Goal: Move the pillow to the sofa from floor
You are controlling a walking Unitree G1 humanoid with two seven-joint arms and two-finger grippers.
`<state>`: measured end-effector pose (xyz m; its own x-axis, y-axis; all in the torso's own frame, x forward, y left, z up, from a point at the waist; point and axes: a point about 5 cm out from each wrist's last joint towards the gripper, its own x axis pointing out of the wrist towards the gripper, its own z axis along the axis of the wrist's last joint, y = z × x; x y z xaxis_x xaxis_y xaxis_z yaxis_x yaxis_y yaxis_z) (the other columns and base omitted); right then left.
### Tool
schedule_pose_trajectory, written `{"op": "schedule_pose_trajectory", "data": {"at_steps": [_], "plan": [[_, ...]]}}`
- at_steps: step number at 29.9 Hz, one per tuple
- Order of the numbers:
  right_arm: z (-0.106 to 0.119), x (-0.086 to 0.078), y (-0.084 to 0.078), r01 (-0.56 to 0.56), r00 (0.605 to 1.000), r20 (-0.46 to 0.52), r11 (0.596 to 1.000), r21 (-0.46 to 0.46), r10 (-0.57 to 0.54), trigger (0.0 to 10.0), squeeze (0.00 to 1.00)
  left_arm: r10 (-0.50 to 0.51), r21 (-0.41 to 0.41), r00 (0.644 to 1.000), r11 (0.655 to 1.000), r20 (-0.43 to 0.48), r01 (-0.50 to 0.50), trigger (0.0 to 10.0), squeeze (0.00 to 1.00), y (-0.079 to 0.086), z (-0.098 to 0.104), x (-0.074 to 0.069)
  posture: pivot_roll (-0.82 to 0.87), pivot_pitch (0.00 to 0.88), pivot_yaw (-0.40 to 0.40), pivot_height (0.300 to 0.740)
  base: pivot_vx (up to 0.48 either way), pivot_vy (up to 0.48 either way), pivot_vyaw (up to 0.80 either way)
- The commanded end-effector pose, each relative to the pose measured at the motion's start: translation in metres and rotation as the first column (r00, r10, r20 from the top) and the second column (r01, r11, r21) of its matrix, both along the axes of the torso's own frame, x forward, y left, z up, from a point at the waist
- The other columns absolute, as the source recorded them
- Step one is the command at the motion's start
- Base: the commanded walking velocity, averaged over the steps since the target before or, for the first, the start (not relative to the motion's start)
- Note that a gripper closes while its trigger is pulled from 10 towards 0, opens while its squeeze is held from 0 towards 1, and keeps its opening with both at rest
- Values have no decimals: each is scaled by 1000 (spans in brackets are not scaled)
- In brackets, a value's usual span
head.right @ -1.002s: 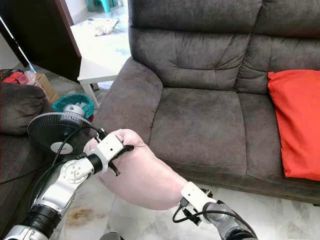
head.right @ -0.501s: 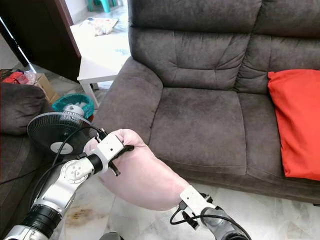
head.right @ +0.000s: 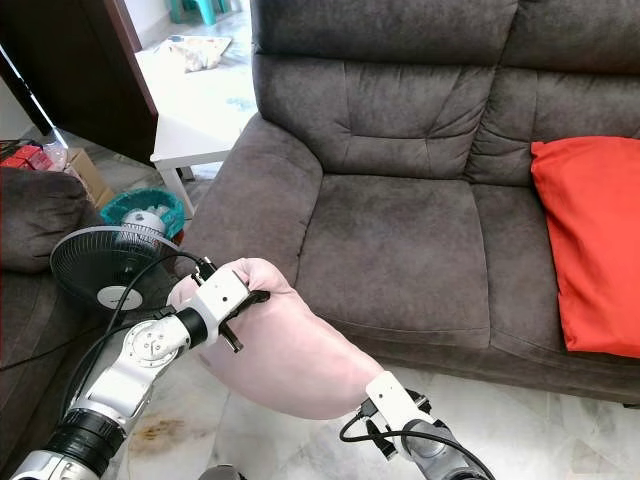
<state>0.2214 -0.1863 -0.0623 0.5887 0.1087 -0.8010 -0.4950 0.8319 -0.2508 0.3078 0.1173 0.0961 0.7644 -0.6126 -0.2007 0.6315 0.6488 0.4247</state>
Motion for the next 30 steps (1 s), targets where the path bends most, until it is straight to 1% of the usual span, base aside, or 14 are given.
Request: {"op": "schedule_pose_trajectory", "data": {"at_steps": [1,4,11,15,21,22,25,28,30], "plan": [[-1,-2,2,3,1000,-6,1000,7,-3,10000,0,-19,-61,993,998,118,26,10000,0,-4,29,6,183,75,3,740,0,0,0],[1,2,1,8,999,36,999,-37,-6,10000,0,-20,-63,993,998,117,28,10000,0,-5,29,6,185,73,2,740,0,0,0],[6,9,-3,60,995,85,996,-67,-54,10000,0,-27,-65,993,997,118,34,10000,0,-6,30,6,187,71,2,740,0,0,0],[5,9,2,27,997,74,998,-57,-23,10000,0,-43,-73,991,996,126,52,10000,0,-6,34,5,190,70,1,740,0,0,0],[1,4,1,22,999,42,997,-73,-19,10000,0,-67,-81,987,994,148,80,10000,0,-7,43,3,198,71,-1,740,0,0,0],[-1,1,1,-1,1000,28,996,-91,3,10000,0,-90,-81,984,991,152,103,10000,0,-8,47,1,202,71,-2,740,0,0,0],[-1,0,2,3,1000,27,996,-90,-1,10000,0,-103,-78,983,990,151,116,10000,0,-9,49,0,206,72,-2,740,0,0,0],[2,4,0,8,999,49,996,-89,-4,10000,0,-136,-59,981,988,135,145,10000,0,-11,49,-3,207,73,-2,740,0,0,0],[2,5,0,11,998,54,996,-86,-7,10000,0,-156,-30,980,986,124,161,10000,0,-12,47,-6,207,73,-2,740,0,0,0]]}}
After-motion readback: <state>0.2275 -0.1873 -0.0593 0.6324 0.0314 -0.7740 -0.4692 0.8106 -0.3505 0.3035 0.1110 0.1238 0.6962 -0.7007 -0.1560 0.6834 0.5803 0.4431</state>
